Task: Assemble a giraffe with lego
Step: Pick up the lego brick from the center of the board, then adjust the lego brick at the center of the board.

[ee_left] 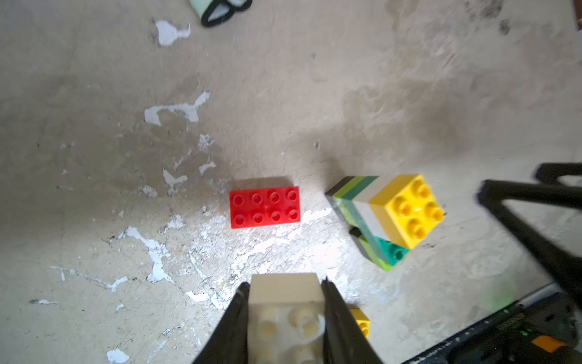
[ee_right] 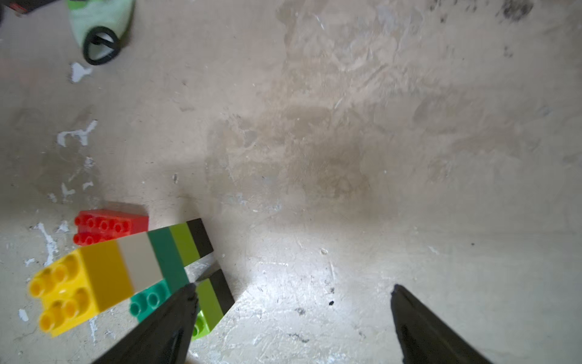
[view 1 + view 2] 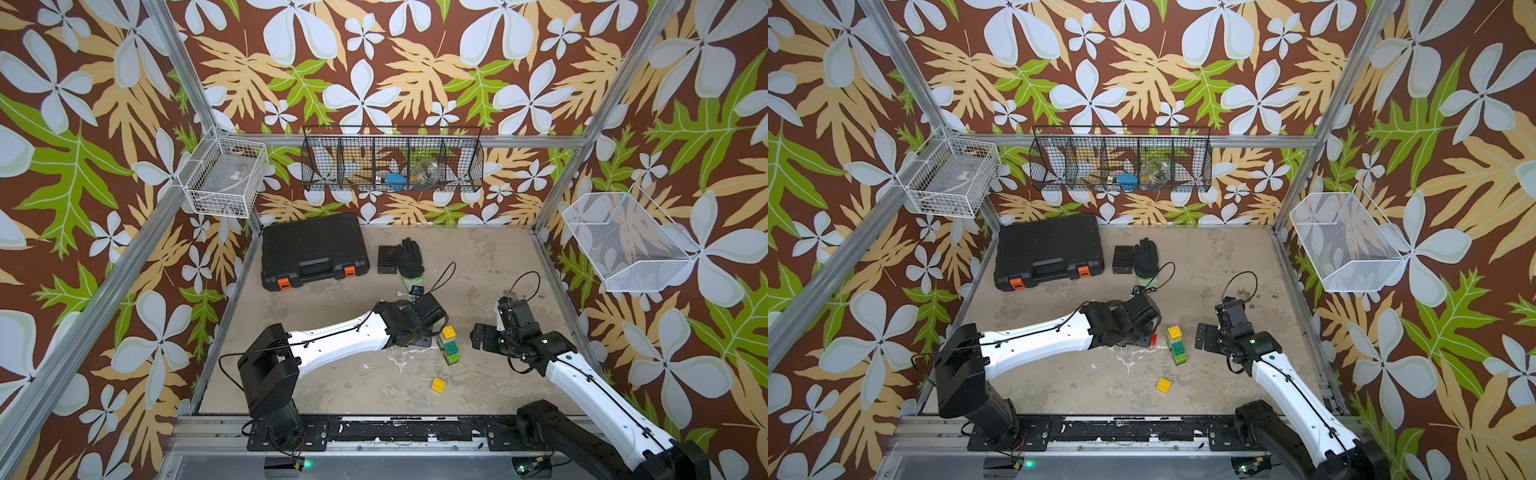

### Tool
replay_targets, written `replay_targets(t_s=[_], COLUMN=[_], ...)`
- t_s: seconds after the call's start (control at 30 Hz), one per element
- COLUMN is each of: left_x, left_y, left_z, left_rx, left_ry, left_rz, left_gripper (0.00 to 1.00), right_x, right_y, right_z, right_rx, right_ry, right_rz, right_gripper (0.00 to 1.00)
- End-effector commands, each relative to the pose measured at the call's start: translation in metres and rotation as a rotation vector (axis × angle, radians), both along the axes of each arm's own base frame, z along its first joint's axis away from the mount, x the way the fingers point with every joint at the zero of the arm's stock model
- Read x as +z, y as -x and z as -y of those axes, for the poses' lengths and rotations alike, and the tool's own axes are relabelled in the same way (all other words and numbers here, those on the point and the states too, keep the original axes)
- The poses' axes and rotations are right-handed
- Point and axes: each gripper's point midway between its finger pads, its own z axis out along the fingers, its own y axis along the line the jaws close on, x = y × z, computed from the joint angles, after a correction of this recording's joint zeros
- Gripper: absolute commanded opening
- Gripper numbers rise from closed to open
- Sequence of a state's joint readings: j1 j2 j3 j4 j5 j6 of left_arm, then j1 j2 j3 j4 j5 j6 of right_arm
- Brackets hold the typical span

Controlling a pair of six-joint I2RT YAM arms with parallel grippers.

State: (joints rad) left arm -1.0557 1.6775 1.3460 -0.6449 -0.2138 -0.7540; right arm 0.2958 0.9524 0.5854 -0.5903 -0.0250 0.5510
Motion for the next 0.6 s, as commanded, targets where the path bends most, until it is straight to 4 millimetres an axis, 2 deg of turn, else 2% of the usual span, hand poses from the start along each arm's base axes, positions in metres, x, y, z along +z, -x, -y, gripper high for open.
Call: replay_targets(t_s=[0.0, 0.13, 0.23, 0.4, 0.57], left_x=[0.016, 0.031, 0.034, 0.030, 0.031], left_y=[-0.001, -0.004, -0.004, -0.002, -0.003], left_z=[-0.005, 0.001, 0.001, -0.005, -0.008], left_rx=[-0.015, -0.031, -0.037, -0.045, -0.052], left_ry=[-0.043, -0.018, -0.016, -0.021, -0.011], left_rz=[0.018, 0.033, 0.043, 0.044, 0.042], left_gripper=[0.00, 0.00, 0.00, 0.00, 0.00], right_x=[-0.009, -0.036, -0.054, -0.066, -0.072], right_y=[-0.013, -0.002, 0.008, 0.014, 0.021], right_z=[0.001, 0.000, 0.002, 0.000, -0.017], right_rx=[-0.060, -0.071, -0.074, -0.081, -0.058], right_ry=[-0.015, -0.022, -0.019, -0.032, -0.062], right_rz=[0.026, -0.036, -0.082, -0.115, -0.128], right_gripper=[0.97, 0.96, 0.96, 0.95, 0.94])
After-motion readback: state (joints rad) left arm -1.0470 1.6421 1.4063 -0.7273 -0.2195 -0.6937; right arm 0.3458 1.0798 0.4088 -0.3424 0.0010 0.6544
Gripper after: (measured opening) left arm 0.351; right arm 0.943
